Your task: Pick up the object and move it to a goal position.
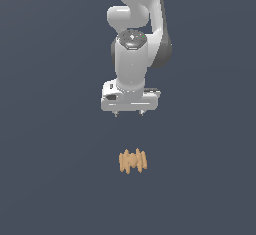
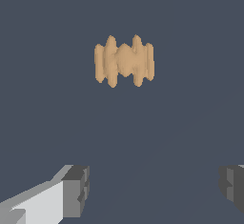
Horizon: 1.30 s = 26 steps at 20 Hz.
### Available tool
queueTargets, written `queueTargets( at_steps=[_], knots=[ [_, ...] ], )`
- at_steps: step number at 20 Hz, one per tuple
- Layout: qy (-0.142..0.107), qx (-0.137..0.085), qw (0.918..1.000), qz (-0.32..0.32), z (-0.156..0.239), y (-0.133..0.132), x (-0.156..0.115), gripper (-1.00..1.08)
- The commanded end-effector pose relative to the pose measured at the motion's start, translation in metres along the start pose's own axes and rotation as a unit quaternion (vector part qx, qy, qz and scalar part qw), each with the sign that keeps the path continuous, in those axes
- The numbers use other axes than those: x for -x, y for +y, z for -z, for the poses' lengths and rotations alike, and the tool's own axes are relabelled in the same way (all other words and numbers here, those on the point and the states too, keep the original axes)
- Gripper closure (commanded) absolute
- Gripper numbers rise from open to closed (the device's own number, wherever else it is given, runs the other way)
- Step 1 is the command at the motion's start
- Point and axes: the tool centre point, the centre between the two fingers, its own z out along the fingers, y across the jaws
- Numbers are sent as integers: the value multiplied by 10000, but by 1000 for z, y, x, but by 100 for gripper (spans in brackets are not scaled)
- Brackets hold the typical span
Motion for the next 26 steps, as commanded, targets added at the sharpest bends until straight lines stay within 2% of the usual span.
queueTargets(
  at_steps=[1, 12, 19, 26],
  knots=[
    [0, 0, 10000, 0, 0, 0, 0, -92],
    [11, 69, 9989, 456, 3, -21, -3, -92],
    [5, 53, 9997, 235, 1, -19, -6, -92],
    [-13, 19, 9995, -330, -6, -17, -17, -92]
  ],
)
